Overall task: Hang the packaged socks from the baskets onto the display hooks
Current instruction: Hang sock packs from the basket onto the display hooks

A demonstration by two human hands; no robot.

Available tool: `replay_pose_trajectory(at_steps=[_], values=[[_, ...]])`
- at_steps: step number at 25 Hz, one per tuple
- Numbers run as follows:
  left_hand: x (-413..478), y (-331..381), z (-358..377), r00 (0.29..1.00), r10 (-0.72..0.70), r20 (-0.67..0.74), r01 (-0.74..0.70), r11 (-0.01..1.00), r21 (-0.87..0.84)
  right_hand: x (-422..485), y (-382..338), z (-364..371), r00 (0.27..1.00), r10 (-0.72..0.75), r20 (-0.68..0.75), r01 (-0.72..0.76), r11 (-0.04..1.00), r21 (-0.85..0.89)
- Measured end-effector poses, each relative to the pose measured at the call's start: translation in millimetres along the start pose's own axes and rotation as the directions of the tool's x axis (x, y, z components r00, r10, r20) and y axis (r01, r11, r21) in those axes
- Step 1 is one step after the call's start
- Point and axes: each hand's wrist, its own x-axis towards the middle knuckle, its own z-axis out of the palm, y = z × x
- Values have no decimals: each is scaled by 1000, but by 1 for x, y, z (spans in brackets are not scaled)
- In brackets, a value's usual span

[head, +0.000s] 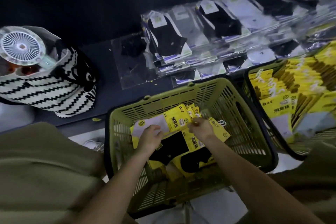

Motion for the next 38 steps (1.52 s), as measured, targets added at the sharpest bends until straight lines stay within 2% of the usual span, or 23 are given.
replay_pose_trajectory(at_steps=[2,5,9,11,13,14,16,19,20,22,24,27,29,31,32,33,35,37,38], values=[[2,-7,-1,1000,-28,11,28,1000,5,5,-2,10,997,-27,-68,25,999,-37],[5,-14,-6,999,-52,15,52,998,30,9,-3,13,993,45,-106,-48,999,-26],[3,-7,-14,997,-29,65,27,999,34,11,-6,9,982,167,-91,-152,976,153],[-1,-2,-17,996,6,88,-10,999,44,5,-7,7,981,159,-113,-138,975,172],[-6,7,-20,998,29,59,-30,999,22,-8,-7,3,977,52,-207,-38,997,71],[-9,13,-22,999,36,19,-36,999,-15,-16,-9,1,973,-13,-231,33,996,86],[-13,27,-33,995,35,-99,-50,987,-151,-35,-16,-1,971,-134,-197,172,967,190],[-23,43,-65,971,-51,-235,-63,889,-454,-64,-37,7,943,-326,-72,334,927,170],[-28,44,-76,968,-100,-229,-40,843,-536,-74,-45,13,923,-384,-34,385,914,125],[-40,42,-90,984,-150,-97,65,806,-588,-93,-58,23,883,-468,29,466,883,53],[-56,38,-94,993,-97,72,121,827,-549,-105,-65,27,857,-508,88,507,861,43],[-73,25,-95,986,-6,164,83,882,-464,-118,-68,28,808,-507,299,520,853,43],[-78,15,-97,973,-18,231,132,863,-488,-125,-66,33,771,-462,438,474,876,90],[-81,5,-102,953,-55,297,208,833,-513,-130,-59,43,757,-400,517,400,909,118],[-80,0,-105,950,-77,303,220,854,-471,-132,-54,48,753,-363,549,363,925,113],[-79,-4,-108,947,-100,305,218,897,-384,-133,-49,53,749,-324,578,325,940,107],[-75,-13,-111,946,-124,299,153,985,-76,-130,-35,58,762,-257,594,263,962,79],[-70,-18,-108,964,-98,246,46,977,209,-121,-24,51,819,-217,531,215,974,66],[-66,-20,-105,978,-65,200,11,965,264,-114,-19,43,856,-196,479,177,981,85]])
